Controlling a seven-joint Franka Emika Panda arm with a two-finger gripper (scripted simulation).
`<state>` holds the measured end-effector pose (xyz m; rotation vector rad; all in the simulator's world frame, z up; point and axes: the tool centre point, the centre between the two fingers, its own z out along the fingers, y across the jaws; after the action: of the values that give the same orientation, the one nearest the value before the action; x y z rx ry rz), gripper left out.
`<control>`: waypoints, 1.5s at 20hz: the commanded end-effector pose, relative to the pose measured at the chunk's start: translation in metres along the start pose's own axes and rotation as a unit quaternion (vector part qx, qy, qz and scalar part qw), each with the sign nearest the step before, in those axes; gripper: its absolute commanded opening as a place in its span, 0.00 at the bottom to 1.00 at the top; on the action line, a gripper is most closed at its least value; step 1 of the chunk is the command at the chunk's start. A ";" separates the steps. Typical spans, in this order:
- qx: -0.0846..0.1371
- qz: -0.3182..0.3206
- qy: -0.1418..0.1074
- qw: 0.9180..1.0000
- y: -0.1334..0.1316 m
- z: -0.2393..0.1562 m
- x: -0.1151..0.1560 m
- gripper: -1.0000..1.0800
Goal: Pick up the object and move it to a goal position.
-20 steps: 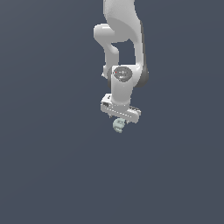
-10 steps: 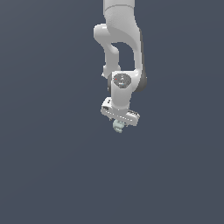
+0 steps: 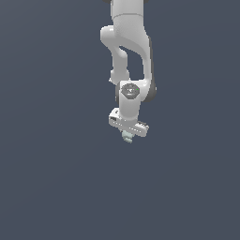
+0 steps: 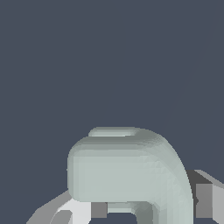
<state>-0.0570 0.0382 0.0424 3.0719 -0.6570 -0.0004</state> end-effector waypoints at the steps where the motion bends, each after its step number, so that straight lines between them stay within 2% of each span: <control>1: 0.000 0.000 0.000 1.000 0.000 0.001 0.000 0.00; 10: 0.000 0.000 0.000 1.000 0.001 -0.001 0.001 0.00; 16: 0.000 0.000 0.000 1.000 0.012 -0.018 0.012 0.00; 22: 0.000 0.000 0.000 1.000 0.035 -0.054 0.034 0.00; 30: 0.001 0.000 0.000 1.000 0.079 -0.122 0.077 0.00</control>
<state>-0.0225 -0.0538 0.1509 3.0729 -0.6572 0.0010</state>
